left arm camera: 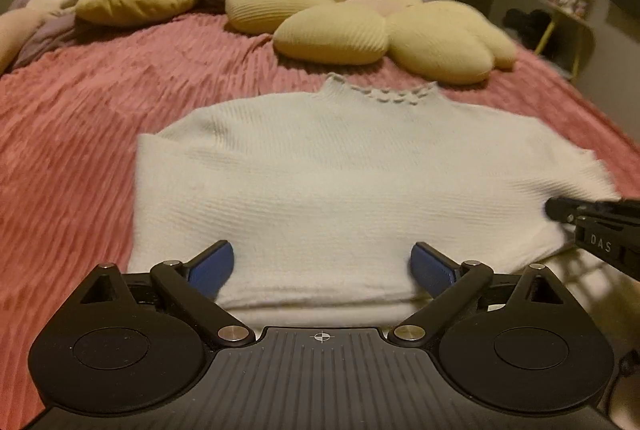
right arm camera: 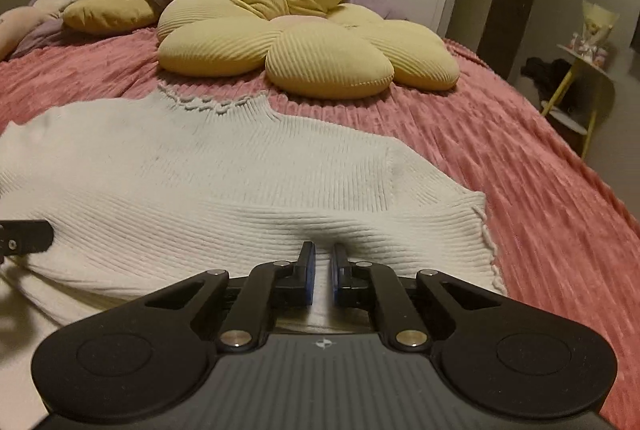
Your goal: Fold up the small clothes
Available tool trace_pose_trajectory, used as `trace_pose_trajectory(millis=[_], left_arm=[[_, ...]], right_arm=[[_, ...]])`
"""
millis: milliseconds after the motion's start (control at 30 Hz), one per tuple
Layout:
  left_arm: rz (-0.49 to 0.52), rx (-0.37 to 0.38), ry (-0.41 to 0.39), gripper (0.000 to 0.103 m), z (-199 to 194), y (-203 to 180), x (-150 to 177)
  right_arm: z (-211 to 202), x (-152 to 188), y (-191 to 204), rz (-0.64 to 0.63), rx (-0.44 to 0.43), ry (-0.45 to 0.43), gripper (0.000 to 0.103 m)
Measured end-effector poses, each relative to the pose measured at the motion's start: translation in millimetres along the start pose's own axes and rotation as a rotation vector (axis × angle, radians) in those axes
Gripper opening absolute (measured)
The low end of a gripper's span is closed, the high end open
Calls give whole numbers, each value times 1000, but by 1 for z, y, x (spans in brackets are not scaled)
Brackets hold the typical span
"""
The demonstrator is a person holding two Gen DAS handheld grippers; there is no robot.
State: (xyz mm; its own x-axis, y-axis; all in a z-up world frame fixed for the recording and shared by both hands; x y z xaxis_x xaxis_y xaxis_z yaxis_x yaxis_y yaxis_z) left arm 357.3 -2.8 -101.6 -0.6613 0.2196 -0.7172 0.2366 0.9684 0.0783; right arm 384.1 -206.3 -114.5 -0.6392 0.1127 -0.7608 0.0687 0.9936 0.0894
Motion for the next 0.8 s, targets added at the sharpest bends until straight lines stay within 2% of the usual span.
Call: trace_pose_trajectory(millis=[133,200,267,333,600,700,800], left_arm=[[-52,55,-44,98,-28,-2,17],[-102,90,-23,98,-33,-4,23],[-166,131,-2,98,-34,-6,27],[-146,121,-12,98,-34,-10,24],[-130,67,16,97,-12,-9,11],[-90,31,18,96,-3,-8,7],[-55,11,16,98,7,-7,5]], right_arm=[[-40,14,-23,246,-181,67,15],[-55,25,-41,395,-260,102,19],[-56,34,-50,525,-301,148,19],[-57,41,-57,632,-337,180,19],[-30,35,-64,818,-350,201,19],[-19,28,-61,799,-343,176,7],[-11,19,-56,720,-317,113,5]])
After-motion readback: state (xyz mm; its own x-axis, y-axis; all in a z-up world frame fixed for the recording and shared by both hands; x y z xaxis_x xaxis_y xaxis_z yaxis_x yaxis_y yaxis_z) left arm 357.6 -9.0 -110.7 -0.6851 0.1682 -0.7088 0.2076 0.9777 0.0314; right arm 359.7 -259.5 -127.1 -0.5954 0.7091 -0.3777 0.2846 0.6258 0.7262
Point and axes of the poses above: each gripper's, at about its wrist camera, not at the fingertips, and z roughly the way its jaws point, y to its left, x to its underside, the point moved 5 cm from there along z, roughly the way its jaws point, and after that the axes turned 14 degrees about z, right-handed, at the moved point
